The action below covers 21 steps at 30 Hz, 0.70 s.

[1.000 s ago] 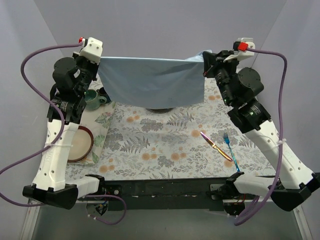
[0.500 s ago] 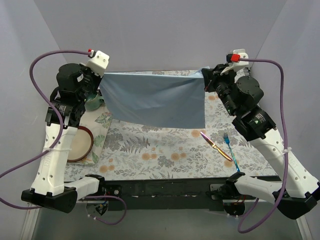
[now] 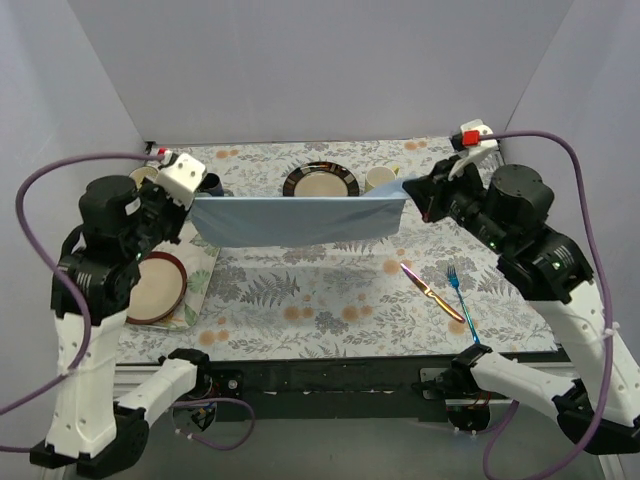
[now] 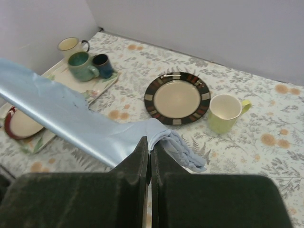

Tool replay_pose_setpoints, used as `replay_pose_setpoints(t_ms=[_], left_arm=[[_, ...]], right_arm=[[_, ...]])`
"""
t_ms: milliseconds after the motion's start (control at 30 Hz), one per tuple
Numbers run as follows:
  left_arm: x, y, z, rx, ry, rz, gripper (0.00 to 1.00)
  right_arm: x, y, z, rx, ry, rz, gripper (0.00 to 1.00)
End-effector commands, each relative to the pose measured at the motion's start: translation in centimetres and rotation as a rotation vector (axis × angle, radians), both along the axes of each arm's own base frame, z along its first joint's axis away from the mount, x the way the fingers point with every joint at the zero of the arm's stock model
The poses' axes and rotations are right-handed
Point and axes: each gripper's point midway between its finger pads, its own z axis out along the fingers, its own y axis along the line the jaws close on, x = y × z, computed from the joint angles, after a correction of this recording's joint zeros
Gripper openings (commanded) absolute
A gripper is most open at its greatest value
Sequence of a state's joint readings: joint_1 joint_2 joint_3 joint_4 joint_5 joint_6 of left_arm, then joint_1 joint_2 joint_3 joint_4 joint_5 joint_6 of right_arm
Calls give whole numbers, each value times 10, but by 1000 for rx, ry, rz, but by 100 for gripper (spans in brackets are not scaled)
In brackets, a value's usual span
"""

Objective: Set the dinner table for one person

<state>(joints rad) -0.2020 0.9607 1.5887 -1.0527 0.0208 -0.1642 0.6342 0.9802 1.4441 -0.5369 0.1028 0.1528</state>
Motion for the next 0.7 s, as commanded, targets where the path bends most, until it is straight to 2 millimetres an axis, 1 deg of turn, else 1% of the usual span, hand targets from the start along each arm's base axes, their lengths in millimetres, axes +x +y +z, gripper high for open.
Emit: replay_pose_setpoints(t_ms=[0, 33, 67, 100, 133, 167, 233, 267, 300, 333, 367, 400, 433, 467, 500, 533, 567, 600, 633, 667], left_arm=[[-58, 2, -3, -8, 35, -56, 0], [-63, 3, -2, -9, 32, -61, 0], [-69, 4, -3, -2, 53, -60, 0], [-70, 4, -4, -3, 62, -63, 0], [-72, 4, -4, -2, 72, -61, 0], [-74, 5, -8, 1, 93, -59, 0], [-71, 4, -16, 9, 124, -61, 0], [-69, 3, -23, 10, 146, -62, 0], [-64, 1, -37, 14, 193, -68, 0], [-60, -2, -46, 12, 223, -78, 0], [-58, -6, -56, 5, 257, -97, 0], [-55, -9, -82, 18, 330, -110, 0], [-45, -11, -93, 23, 351, -115, 0], [-40, -12, -103, 31, 372, -123, 0], [-33, -14, -118, 40, 403, -128, 0], [-18, -17, -137, 51, 433, -134, 0], [-8, -18, -148, 60, 451, -132, 0], [2, -19, -156, 65, 460, -131, 0], [24, -22, -172, 68, 481, -126, 0], [34, -23, -180, 73, 488, -121, 0]], right_arm=[[-54, -19, 20, 56, 17, 81, 1], [-62, -25, 22, 65, 16, 77, 1], [-65, -30, 21, 84, 36, 58, 1], [-72, -34, 15, 81, 59, 52, 1], [-75, -35, 12, 83, 74, 58, 1], [-75, -34, 3, 83, 105, 54, 1], [-72, -35, -15, 58, 167, 30, 1], [-69, -34, -29, 30, 204, 16, 1], [-64, -35, -46, -13, 263, -11, 1], [-57, -40, -58, -44, 292, -60, 1], [-52, -39, -73, -77, 326, -71, 1], [-46, -36, -88, -110, 360, -78, 1], [-39, -31, -93, -109, 356, -77, 1], [-34, -28, -100, -128, 357, -69, 1], [-24, -22, -128, -174, 409, -71, 1], [-11, -21, -136, -175, 416, -84, 1], [-1, -18, -147, -180, 437, -83, 1], [11, -13, -172, -210, 495, -75, 1], [24, -17, -182, -194, 523, -91, 1], [41, -14, -183, -176, 500, -105, 1]])
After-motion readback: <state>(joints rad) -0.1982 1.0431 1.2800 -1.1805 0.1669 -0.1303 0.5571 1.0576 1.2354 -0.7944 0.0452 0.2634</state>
